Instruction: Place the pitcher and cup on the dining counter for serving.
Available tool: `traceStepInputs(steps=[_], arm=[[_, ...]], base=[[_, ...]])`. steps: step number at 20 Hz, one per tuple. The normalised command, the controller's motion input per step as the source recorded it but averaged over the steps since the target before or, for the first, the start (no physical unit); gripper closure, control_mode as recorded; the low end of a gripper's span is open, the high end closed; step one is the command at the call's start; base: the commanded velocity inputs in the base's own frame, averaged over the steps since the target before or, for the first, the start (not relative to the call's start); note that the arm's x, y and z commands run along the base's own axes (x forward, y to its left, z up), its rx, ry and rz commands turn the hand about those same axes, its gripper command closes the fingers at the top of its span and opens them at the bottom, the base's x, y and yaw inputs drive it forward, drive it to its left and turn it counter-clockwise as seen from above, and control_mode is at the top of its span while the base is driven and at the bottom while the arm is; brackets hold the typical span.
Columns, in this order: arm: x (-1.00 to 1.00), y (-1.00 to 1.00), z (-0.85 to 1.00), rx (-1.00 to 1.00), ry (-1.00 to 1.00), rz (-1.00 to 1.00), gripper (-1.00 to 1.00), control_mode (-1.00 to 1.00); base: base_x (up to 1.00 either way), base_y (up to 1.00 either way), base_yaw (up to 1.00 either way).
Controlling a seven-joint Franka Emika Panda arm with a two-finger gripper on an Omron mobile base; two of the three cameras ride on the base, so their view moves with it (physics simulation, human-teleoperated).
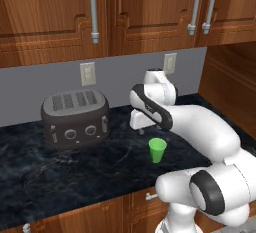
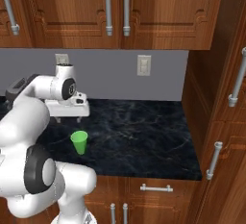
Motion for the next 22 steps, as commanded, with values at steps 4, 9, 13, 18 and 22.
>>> traceStepInputs(steps=[4, 9, 13, 18, 22], arm=[[0.17, 0.0, -0.85, -0.01, 0.0, 0.0, -1.0, -1.0], [0.09, 0.0, -0.65, 0.0, 0.0, 0.0, -1.0, -1.0], [0.16, 0.0, -0.49, 0.0, -0.01, 0.0, -1.0, -1.0], [0.19, 0.0, -0.36, 0.0, 0.0, 0.0, -1.0, -1.0], [-0.19, -0.04, -0.12, 0.0, 0.0, 0.0, -1.0, -1.0]], base=[[0.0, 0.0, 0.0], [0.0, 0.0, 0.0], [0.0, 0.0, 0.0], [0.0, 0.0, 0.0], [0.0, 0.0, 0.0]])
